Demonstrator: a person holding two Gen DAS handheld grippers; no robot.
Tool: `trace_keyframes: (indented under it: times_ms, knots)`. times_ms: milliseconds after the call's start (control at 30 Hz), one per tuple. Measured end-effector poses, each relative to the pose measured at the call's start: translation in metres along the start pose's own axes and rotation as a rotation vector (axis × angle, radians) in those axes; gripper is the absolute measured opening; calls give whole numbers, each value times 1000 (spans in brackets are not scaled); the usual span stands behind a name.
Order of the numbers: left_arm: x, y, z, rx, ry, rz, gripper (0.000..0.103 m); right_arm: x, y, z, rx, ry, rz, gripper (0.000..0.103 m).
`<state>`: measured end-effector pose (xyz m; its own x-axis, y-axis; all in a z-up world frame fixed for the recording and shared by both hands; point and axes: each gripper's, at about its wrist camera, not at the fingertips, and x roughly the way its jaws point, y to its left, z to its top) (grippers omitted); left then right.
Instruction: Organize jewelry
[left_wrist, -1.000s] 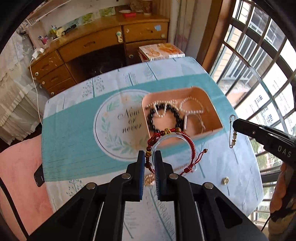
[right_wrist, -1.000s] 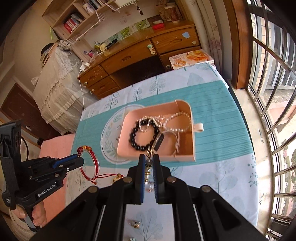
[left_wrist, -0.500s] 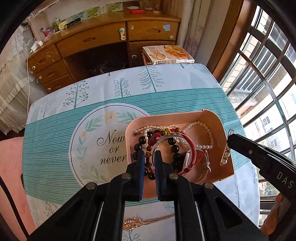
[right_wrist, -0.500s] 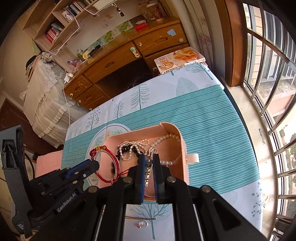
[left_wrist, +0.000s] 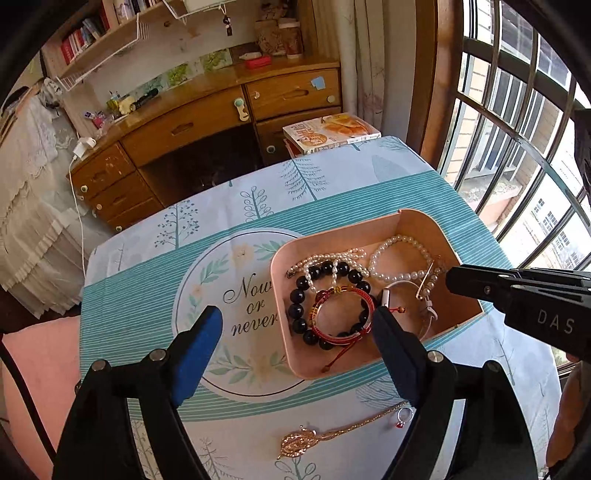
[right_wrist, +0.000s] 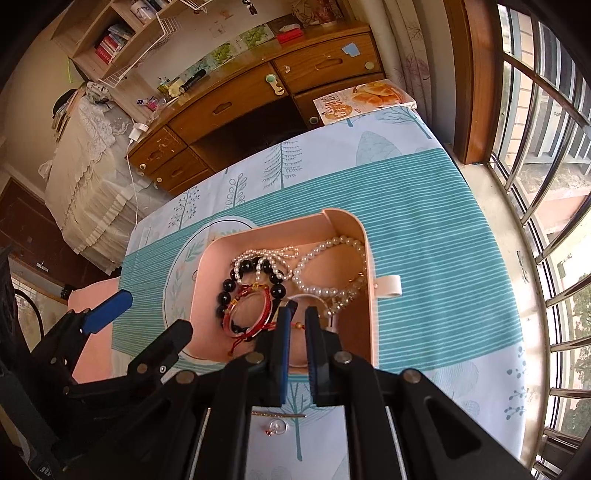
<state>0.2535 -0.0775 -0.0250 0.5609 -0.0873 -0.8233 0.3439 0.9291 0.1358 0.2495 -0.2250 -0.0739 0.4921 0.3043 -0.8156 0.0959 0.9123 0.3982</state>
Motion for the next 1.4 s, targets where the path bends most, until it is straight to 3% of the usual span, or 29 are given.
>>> trace_keyframes:
  times_ms: [100, 367, 533, 700, 833, 1400]
  knots:
    - [-17, 6, -9, -2, -32, 12, 81, -14, 4, -9, -10, -17, 9, 8]
    - [-55, 30, -40, -95, -26, -15, 81, -57, 18, -43, -76, -59, 17, 8]
    - [-80, 37, -64, -150, -17, -75, 81, -84, 24, -70, -118, -65, 18, 8]
    - [-107, 30, -92, -162, -69, -81, 81, -105, 24, -95, -137, -66, 18, 9]
    - [-122, 17, -117, -156, -103, -73, 85, -113, 19, -116, -151, -65, 2, 26]
    - [-81, -49, -228, -145, 97, -123, 87, -86, -9, -207, -165, -86, -65, 29]
